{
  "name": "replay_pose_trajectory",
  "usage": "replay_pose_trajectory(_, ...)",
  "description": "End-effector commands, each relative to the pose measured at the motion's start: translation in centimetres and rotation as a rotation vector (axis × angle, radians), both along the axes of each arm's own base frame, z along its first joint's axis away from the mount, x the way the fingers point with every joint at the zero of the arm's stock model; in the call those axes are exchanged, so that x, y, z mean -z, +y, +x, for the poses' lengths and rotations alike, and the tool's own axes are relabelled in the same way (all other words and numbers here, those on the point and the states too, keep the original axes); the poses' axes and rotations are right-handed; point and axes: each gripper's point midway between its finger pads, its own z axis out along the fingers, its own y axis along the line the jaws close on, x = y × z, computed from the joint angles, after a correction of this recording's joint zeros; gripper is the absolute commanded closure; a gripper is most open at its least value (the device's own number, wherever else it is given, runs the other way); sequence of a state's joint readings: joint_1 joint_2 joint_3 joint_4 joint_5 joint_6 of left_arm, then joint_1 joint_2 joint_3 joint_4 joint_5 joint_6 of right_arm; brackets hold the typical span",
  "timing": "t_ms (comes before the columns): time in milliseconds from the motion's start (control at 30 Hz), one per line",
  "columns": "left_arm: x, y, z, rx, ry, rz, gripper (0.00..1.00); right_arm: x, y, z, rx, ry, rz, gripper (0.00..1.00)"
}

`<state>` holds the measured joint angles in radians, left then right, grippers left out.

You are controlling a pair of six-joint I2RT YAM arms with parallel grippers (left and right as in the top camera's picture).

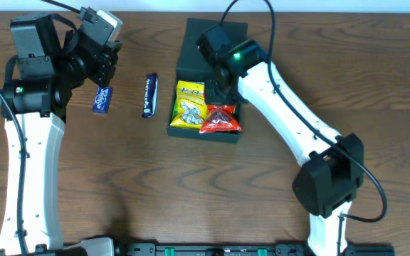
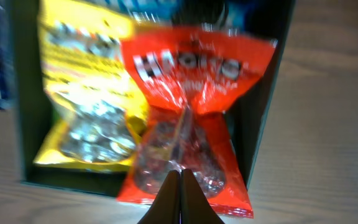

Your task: Pack container

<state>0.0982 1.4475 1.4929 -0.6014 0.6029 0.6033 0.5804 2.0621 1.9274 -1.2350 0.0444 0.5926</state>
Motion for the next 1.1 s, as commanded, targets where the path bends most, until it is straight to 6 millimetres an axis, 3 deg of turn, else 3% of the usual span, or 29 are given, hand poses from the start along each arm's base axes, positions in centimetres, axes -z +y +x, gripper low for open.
replay_pose_trajectory(0, -0.8, -0.1, -0.1, 0.014, -0.023, 0.001, 0.94, 2.6, 0.1, -1.3, -0.058, 0.068, -0.019, 0.99)
replay_pose_trajectory(333, -0.8, -0.1, -0.1, 0.014, -0.023, 0.001, 0.94, 8.3, 0.4, -2.8, -0.127, 0.110, 0.000, 0.99)
replay_pose_trajectory(567, -0.8, -0.1, -0.1, 0.014, -0.021, 0.001, 0.94, 9.0, -0.1, -3.1, -0.134, 0.120, -0.011, 0.99)
replay_pose_trajectory(700, -0.6, -0.1, -0.2, 0.014, -0.011, 0.000, 0.94, 7.2, -0.4, -2.0, -0.115, 0.103, 0.000, 0.99)
replay_pose_trajectory(867, 0.1, -0.1, -0.6, 0.014, 0.025, -0.004, 0.94, 0.9, -1.0, 2.2, -0.057, -0.036, 0.072, 0.99)
replay_pose_trajectory(967, 1.5, -0.1, -0.6, 0.013, 0.079, -0.010, 0.94, -0.7, -3.4, 4.9, 0.012, -0.112, 0.092, 0.99)
replay_pose_trajectory(1067, 4.0, -0.1, -0.4, 0.014, 0.170, -0.022, 0.94, -0.5, -6.3, 6.3, 0.108, -0.114, 0.093, 0.99)
